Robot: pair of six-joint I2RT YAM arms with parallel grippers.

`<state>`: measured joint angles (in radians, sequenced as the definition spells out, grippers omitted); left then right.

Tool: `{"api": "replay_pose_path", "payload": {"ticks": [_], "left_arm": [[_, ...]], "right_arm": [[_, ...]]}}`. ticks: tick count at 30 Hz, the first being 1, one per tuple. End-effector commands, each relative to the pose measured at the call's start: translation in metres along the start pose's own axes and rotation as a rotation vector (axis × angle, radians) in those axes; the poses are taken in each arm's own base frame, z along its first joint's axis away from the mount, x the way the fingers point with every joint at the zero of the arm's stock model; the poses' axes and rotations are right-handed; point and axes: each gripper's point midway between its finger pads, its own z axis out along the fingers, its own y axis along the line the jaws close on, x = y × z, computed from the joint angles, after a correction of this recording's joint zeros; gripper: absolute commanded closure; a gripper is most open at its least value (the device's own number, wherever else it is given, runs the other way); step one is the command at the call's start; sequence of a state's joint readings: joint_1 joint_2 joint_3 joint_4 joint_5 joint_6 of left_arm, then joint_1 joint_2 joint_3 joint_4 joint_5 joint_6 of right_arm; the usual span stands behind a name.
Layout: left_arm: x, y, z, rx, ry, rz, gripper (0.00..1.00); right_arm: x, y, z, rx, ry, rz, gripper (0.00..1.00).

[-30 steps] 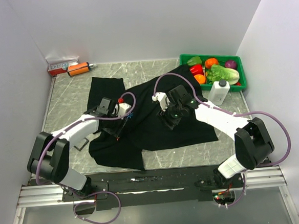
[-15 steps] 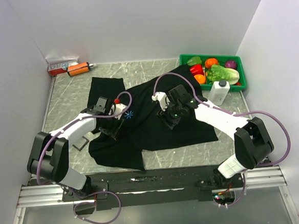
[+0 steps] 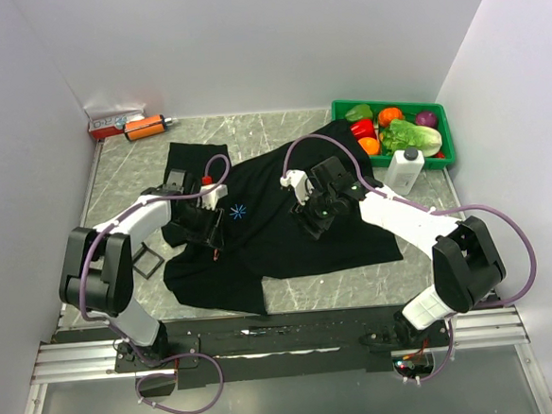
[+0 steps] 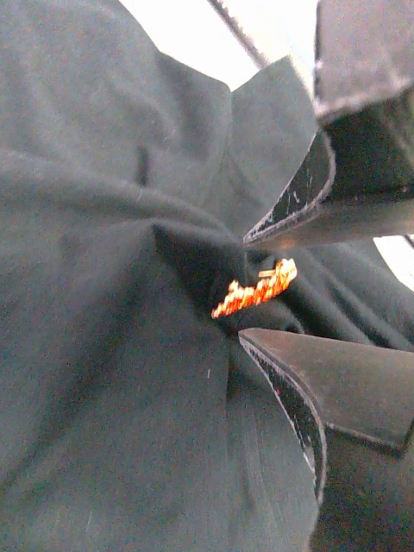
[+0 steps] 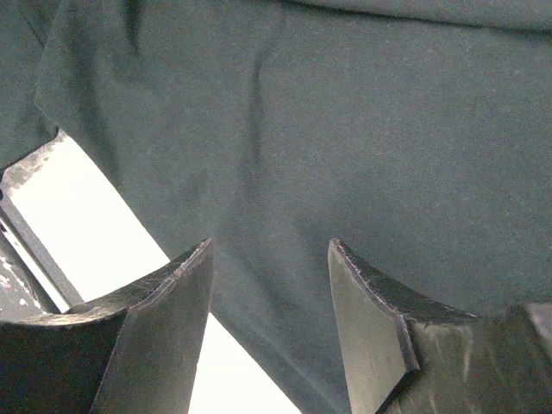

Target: Remove the brooch from the garment

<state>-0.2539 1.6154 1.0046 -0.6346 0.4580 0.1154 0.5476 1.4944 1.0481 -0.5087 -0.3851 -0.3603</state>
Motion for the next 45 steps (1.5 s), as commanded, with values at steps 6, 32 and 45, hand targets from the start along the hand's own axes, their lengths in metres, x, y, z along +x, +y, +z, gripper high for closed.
{"api": "replay_pose_path", "payload": {"ticks": [6, 32, 45], "left_arm": [[-0.013, -0.012, -0.021, 0.001, -0.030, 0.024, 0.44], [-0.015, -0.018, -0.029, -0.066, 0.008, 0.087, 0.44], [0.013, -0.019, -0.007, -0.167, 0.151, 0.260, 0.44]], "right_arm": [[-0.015, -0.002, -0.004, 0.019, -0.048, -0.040, 0.37], [-0.018, -0.003, 0.000, 0.010, -0.048, -0.033, 0.37], [-0.019, -0.003, -0.001, 0.014, -0.053, -0.039, 0.37]]}}
